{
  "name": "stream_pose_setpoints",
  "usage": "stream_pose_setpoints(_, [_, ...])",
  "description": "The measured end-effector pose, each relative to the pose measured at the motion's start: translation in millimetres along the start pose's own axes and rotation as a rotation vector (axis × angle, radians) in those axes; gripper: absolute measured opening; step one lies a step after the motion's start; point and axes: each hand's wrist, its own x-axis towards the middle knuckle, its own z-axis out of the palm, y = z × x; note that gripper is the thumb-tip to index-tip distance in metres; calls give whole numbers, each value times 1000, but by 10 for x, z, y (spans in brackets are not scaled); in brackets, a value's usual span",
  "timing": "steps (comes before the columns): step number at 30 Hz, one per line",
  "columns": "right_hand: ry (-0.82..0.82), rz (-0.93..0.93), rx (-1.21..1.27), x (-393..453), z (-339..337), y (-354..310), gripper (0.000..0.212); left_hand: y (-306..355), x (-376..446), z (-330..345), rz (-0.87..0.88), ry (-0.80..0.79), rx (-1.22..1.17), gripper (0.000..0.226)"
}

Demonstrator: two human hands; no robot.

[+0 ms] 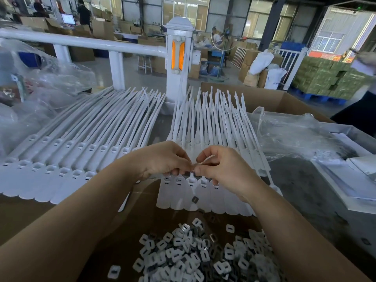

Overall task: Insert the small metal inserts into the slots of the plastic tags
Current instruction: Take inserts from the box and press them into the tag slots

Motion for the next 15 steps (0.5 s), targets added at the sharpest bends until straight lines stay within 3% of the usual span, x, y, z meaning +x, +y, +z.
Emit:
stream_pose_setpoints(5, [94,37,20,29,-20,68,3,-4,53,115,-79,86,77,15])
stream_pose_setpoints(15, [66,48,22,56,-33,112,3,19,86,211,-106,113,307,16])
